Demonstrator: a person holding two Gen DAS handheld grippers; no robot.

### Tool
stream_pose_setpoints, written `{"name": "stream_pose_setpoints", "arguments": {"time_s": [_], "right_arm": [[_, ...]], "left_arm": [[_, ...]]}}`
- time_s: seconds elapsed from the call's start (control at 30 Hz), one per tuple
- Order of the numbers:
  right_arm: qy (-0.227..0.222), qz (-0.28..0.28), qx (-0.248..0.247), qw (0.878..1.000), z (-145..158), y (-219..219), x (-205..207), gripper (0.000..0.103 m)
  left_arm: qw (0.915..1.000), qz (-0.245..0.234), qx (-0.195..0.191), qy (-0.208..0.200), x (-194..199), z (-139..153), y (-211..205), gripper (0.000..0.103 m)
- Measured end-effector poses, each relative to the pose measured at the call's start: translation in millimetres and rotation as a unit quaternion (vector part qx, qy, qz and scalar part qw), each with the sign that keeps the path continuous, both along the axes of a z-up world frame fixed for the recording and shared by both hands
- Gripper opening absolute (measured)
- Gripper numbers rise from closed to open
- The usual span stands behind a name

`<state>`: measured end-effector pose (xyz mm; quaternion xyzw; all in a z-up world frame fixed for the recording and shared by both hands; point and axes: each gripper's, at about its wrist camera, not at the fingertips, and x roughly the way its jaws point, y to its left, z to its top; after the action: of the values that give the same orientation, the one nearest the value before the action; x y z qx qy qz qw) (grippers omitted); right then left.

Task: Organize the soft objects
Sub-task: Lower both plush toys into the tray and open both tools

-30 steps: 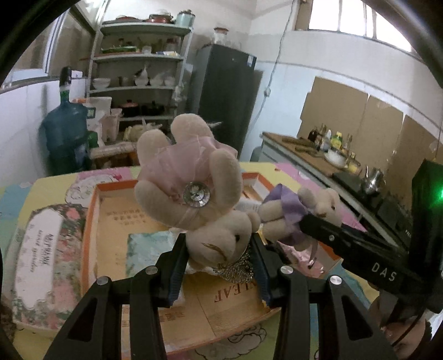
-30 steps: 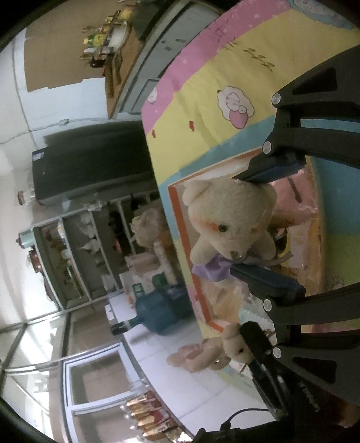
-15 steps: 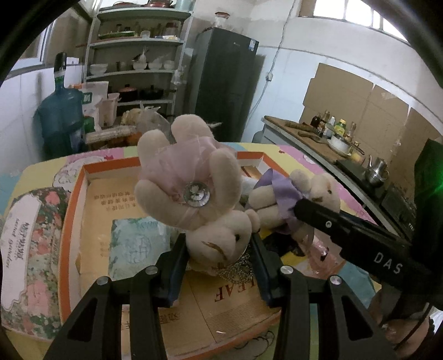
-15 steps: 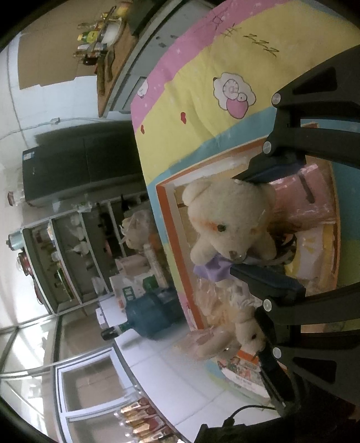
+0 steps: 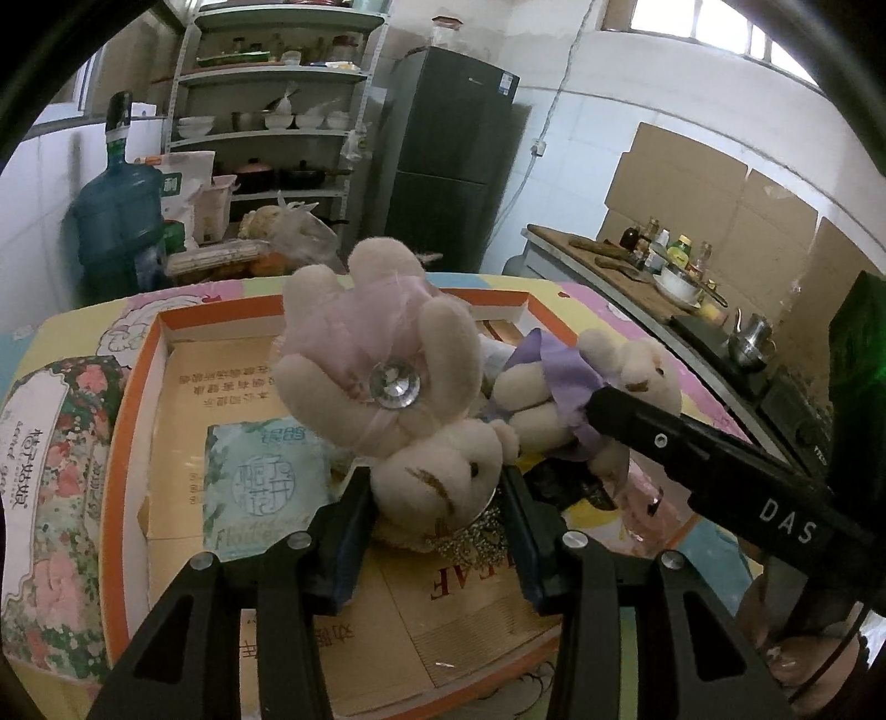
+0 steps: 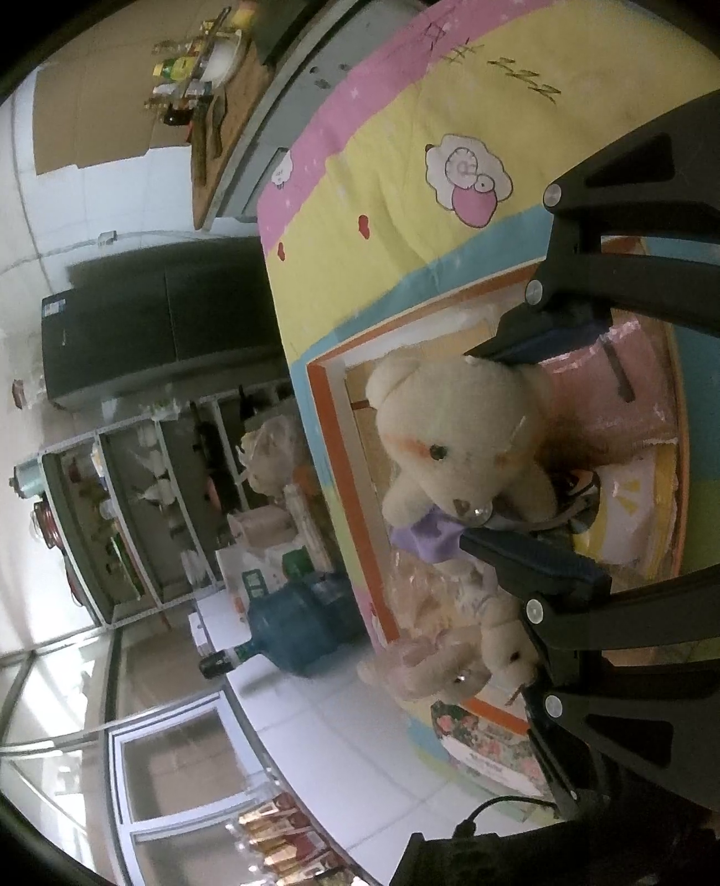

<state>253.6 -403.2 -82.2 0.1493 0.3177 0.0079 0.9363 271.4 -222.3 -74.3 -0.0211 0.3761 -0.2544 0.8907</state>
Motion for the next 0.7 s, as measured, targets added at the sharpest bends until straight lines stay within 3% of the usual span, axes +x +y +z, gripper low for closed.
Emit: {"name": "stream_pose_setpoints", "arguments": {"time_s": [0.13, 0.23, 0.7], "right_arm": [[-0.002, 0.001, 0.002, 1.0, -0.7, -0.4, -0.6, 0.061], [-0.004, 0.003, 0.009, 1.0, -0.7, -2.5, -1.9, 0.062], [-0.024, -0.004, -0.006, 1.0, 12.2, 1.8, -20.1, 0.072]], "left_arm": [[1.0, -0.003, -0.005, -0.003, -1.4, 0.7, -0.4, 0.065], [0.9999, -0.002, -0.007, -0.009, -2.9, 2.6, 1.0, 0.073], [0.999, 0.006, -0.006, -0.043, -21.4, 18.2, 9.9, 0.08]]}}
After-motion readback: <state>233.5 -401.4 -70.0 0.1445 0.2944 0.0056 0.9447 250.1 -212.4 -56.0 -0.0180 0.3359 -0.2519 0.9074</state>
